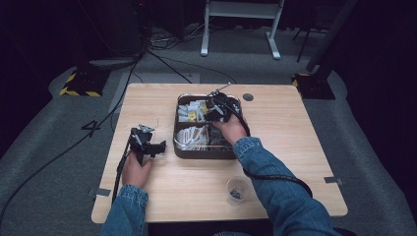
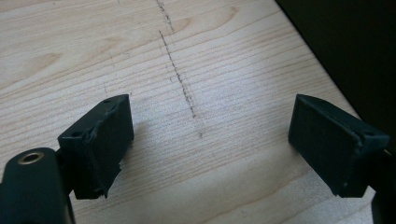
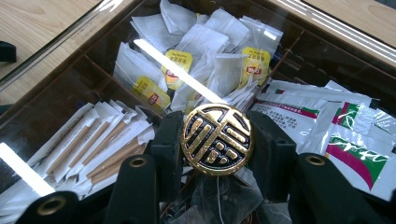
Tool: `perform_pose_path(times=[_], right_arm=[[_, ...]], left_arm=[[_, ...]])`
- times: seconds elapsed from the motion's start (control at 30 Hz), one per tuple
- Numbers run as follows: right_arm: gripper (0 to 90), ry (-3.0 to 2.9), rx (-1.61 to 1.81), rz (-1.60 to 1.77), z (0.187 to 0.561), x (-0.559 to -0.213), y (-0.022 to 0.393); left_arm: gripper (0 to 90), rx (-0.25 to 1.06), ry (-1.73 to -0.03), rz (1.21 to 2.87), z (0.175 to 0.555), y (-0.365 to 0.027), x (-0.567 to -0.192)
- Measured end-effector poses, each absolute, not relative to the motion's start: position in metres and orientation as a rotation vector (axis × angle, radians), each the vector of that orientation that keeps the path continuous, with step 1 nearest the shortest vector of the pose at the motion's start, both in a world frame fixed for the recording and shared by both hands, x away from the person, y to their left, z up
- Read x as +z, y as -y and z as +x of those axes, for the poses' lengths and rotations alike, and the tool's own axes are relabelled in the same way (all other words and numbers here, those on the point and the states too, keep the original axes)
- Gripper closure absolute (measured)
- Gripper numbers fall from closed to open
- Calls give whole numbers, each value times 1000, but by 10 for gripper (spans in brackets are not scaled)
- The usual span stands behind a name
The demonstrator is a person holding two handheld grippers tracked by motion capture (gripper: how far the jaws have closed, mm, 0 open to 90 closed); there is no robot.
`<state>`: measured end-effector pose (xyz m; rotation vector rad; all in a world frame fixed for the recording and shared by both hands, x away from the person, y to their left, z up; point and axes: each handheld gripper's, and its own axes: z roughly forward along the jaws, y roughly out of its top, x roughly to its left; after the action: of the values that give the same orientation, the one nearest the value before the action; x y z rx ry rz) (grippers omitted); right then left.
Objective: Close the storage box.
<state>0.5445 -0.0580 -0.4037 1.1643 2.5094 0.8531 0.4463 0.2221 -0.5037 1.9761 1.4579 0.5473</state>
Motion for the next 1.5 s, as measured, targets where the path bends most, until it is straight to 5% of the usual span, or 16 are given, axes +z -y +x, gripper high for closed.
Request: perform_pose_path(times=[1.5], right_arm=[[567, -2521, 828, 1152, 542, -421, 54]], left_arm=[[144, 548, -1457, 1977, 446, -222, -504]])
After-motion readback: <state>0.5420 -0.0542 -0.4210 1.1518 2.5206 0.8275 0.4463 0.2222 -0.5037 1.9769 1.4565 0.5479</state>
